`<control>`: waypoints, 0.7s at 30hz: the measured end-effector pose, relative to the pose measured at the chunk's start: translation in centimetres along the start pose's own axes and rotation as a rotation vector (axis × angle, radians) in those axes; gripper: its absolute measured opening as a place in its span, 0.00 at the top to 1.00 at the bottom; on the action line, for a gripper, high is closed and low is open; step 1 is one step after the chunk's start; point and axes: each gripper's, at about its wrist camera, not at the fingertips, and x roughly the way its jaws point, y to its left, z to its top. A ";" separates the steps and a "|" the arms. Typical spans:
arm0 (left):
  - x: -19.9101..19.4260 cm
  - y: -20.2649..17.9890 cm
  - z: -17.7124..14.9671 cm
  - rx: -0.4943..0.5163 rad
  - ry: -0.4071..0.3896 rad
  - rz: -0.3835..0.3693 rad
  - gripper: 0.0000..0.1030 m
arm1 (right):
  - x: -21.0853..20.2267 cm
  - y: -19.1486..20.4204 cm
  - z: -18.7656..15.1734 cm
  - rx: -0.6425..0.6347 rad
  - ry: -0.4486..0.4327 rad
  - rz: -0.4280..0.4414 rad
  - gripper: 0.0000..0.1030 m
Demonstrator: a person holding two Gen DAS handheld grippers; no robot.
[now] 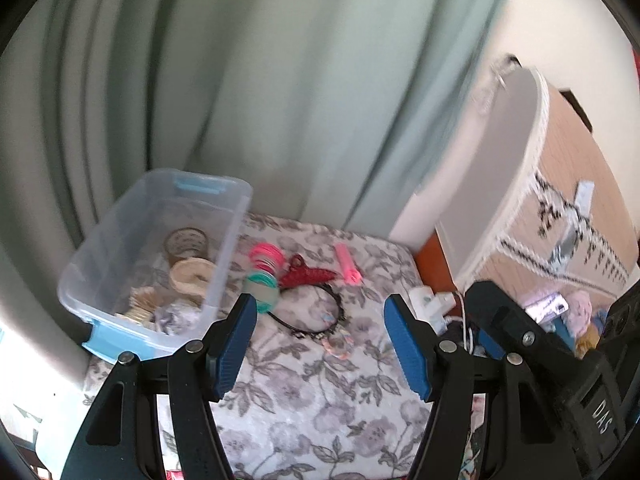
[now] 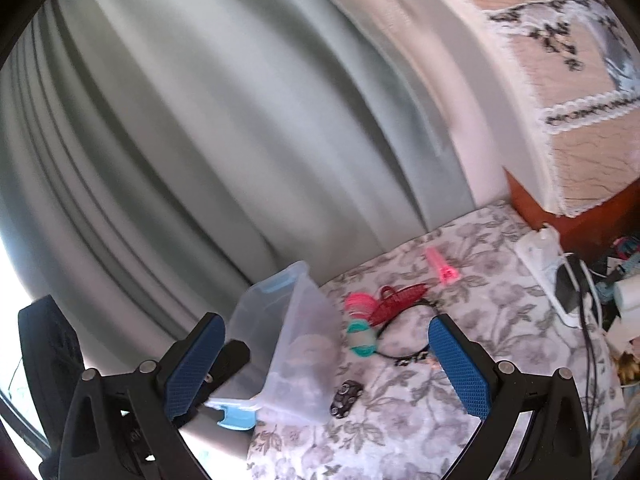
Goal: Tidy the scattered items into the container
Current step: 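Withdraw both grippers from the clear box toward the remaining items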
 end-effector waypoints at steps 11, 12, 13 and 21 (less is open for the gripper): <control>3.6 -2.3 -1.7 0.037 0.099 -0.027 0.35 | 0.1 -3.5 0.0 -0.023 -0.012 -0.091 0.00; 4.1 -2.3 -1.9 0.032 0.110 -0.032 0.35 | 0.2 -3.6 -0.1 -0.034 -0.012 -0.102 0.00; 4.5 -2.2 -2.0 0.026 0.119 -0.037 0.35 | 0.3 -3.8 -0.2 -0.046 -0.013 -0.112 0.00; 8.0 -0.5 -3.6 -0.059 0.182 -0.104 0.35 | 1.8 -5.8 -1.4 -0.056 0.032 -0.152 0.00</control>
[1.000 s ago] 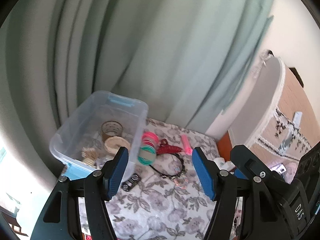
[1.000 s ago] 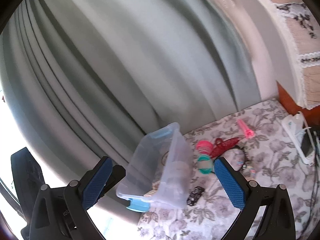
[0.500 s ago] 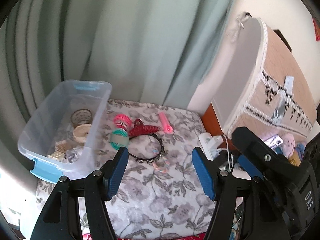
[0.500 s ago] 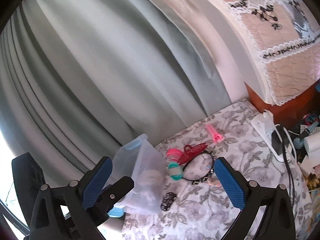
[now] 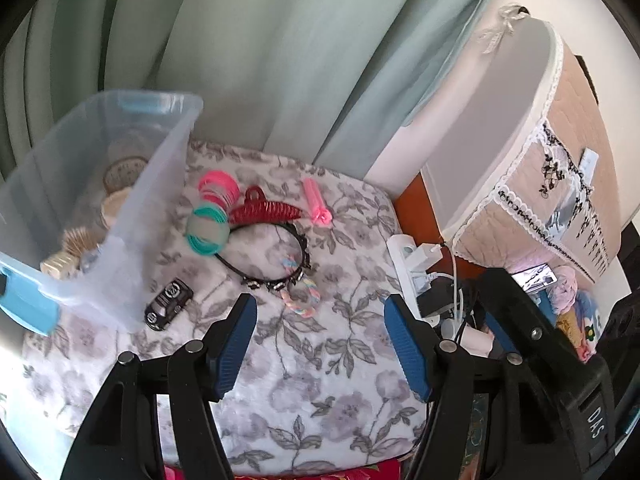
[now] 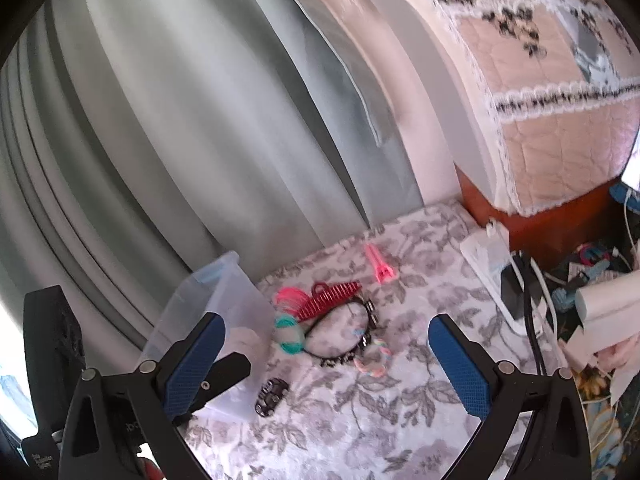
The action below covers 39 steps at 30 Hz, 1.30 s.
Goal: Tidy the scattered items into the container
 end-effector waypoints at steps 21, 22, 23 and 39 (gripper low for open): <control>5.2 4.9 -2.1 0.094 0.042 0.249 0.24 | 7.4 -3.9 -3.8 0.068 0.239 -0.098 0.00; 5.5 4.8 -2.3 0.115 0.043 0.264 0.24 | 7.8 -4.0 -4.0 0.058 0.249 -0.104 0.00; 5.9 4.8 -2.5 0.138 0.043 0.281 0.24 | 8.1 -4.0 -4.2 0.052 0.261 -0.108 0.00; 11.6 8.3 -4.8 0.098 0.181 0.457 0.24 | 13.9 -4.9 -7.6 0.077 0.438 -0.051 0.11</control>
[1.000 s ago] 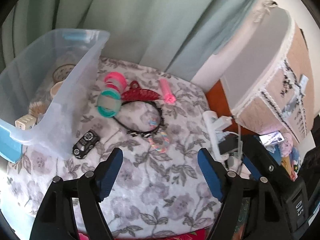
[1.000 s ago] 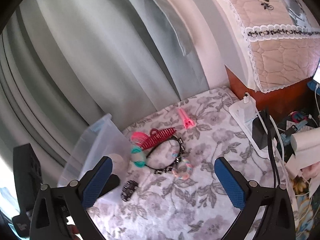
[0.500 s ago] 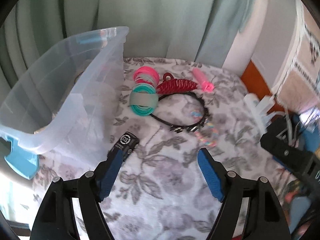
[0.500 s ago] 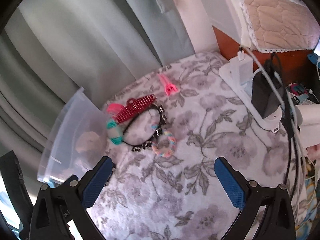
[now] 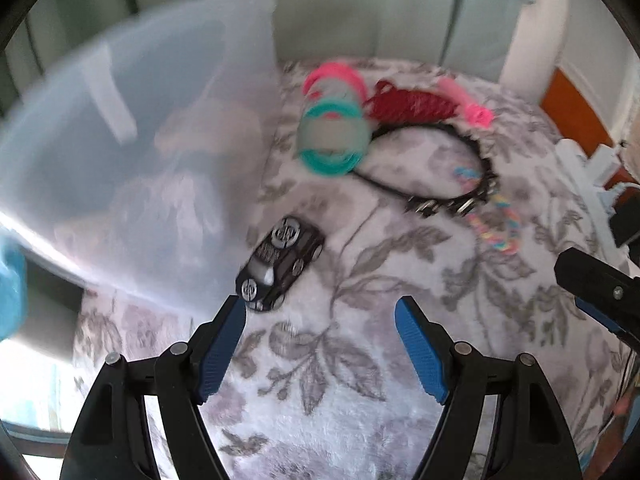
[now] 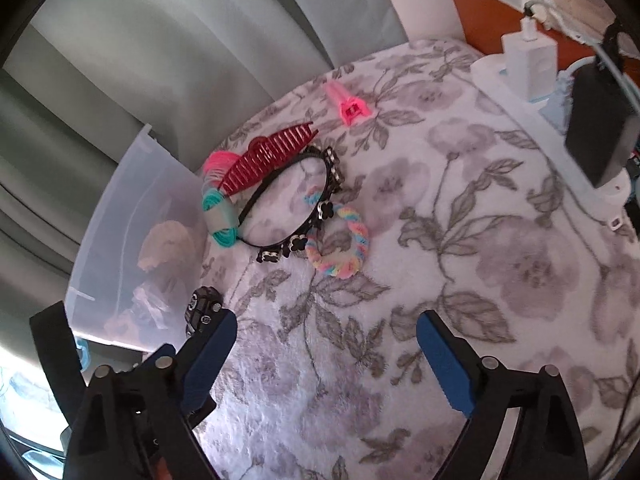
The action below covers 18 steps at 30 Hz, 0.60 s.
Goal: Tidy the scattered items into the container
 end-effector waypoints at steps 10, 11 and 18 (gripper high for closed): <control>2.6 0.8 -0.3 -0.074 0.044 0.097 0.25 | 2.8 0.5 0.2 -0.021 0.057 0.012 0.24; 2.8 0.9 -0.2 -0.079 0.048 0.081 0.25 | 2.9 0.6 0.2 -0.026 0.060 0.013 0.24; 3.4 0.2 0.2 -0.050 0.024 -0.022 0.37 | 3.4 0.4 0.6 -0.019 0.063 0.015 0.24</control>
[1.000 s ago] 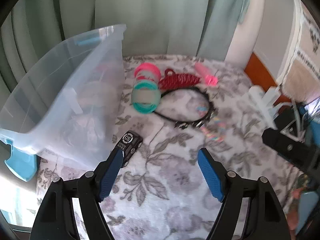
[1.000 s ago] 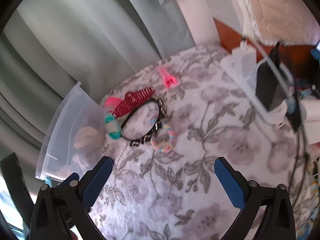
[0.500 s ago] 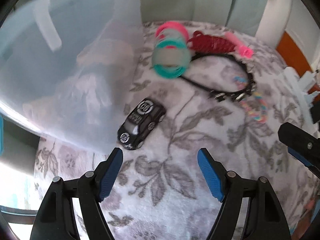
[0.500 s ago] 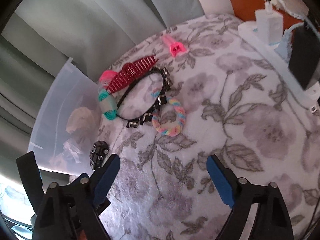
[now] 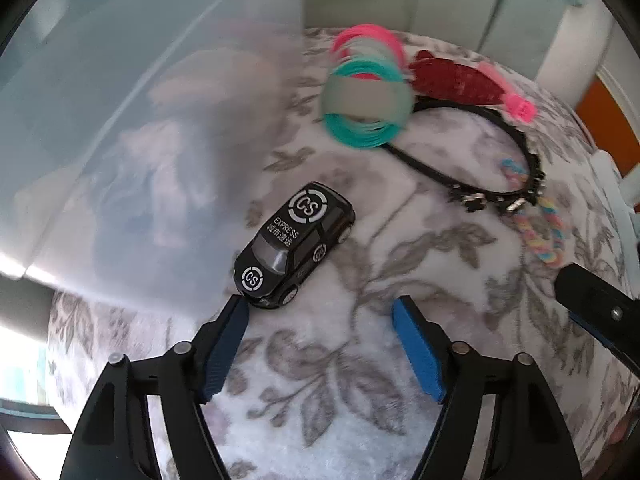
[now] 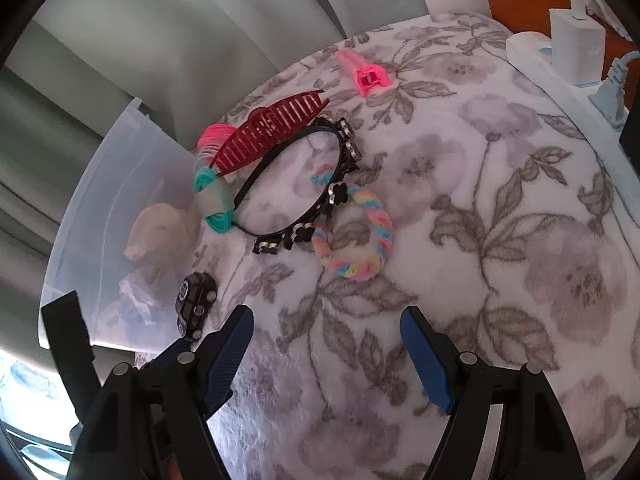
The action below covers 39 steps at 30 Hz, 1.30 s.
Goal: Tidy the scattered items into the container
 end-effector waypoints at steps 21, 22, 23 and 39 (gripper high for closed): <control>-0.8 -1.5 2.3 0.179 -0.116 0.112 0.49 | 2.3 1.0 2.0 -0.147 -0.044 -0.134 0.29; -0.3 -1.9 2.4 0.187 -0.105 0.126 0.49 | 2.4 1.2 2.2 -0.163 -0.048 -0.140 0.29; 0.1 -2.2 2.4 0.200 -0.102 0.152 0.49 | 2.5 1.3 2.2 -0.182 -0.055 -0.148 0.31; 1.0 -3.7 4.0 0.211 -0.143 0.156 0.47 | 4.0 2.2 2.8 -0.343 -0.107 -0.258 0.52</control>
